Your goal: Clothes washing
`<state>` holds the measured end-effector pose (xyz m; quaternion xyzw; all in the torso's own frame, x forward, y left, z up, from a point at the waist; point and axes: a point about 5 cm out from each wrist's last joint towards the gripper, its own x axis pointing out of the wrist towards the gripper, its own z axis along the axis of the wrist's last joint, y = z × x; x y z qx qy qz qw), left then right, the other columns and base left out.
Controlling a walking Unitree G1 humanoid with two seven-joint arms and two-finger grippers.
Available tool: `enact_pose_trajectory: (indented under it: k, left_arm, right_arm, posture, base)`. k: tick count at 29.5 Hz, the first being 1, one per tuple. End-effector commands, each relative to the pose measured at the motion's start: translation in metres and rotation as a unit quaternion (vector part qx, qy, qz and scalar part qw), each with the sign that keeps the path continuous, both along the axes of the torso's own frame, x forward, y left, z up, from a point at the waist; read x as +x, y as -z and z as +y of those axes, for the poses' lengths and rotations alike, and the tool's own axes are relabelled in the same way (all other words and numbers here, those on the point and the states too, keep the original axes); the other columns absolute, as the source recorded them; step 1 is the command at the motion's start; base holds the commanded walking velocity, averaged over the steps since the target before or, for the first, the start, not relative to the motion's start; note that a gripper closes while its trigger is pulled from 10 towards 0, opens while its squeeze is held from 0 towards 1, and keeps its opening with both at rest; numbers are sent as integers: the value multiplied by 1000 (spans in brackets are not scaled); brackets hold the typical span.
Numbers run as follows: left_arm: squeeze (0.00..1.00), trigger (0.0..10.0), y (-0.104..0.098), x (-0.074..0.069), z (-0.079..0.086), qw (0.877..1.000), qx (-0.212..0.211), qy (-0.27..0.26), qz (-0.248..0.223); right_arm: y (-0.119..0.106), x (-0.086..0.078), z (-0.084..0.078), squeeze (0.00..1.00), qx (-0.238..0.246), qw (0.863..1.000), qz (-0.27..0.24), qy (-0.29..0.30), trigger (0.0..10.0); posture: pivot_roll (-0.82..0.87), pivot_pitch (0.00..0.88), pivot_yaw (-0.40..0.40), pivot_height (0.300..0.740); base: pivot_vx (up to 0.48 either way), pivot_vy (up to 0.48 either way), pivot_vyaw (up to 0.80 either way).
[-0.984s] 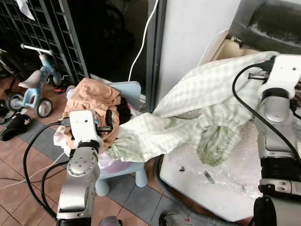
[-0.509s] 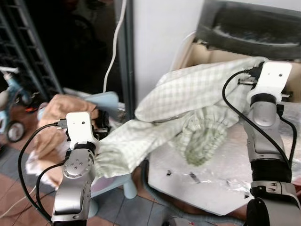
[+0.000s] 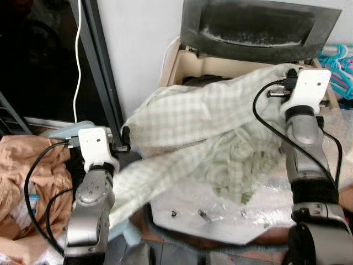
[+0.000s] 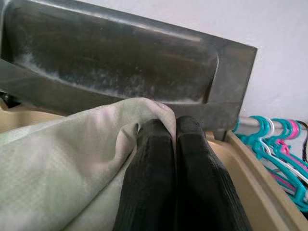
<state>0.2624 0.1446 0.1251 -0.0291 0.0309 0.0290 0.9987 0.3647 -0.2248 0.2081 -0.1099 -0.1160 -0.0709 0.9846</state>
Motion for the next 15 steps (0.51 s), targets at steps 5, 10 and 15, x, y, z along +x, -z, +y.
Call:
enact_pose_trajectory:
  k: [5,10,15]
  left_arm:
    - [0,10000,-2,3,-1,1000,2,3,-5]
    - [0,10000,-3,3,-2,1000,1,-5,-9]
    - [0,10000,-3,1,-3,1000,-1,-13,-9]
  right_arm:
    - [-115,33,9,0,-49,991,-116,-48,10000]
    - [-187,26,-3,0,-32,976,-216,-1,10000]
    - [-146,41,13,0,-47,988,-137,-61,10000]
  posture:
    - [1,0,-10,740]
    - [10,0,-28,740]
    - [17,0,-38,740]
  base:
    - [0,0,0]
    - [0,0,0]
    - [0,0,0]
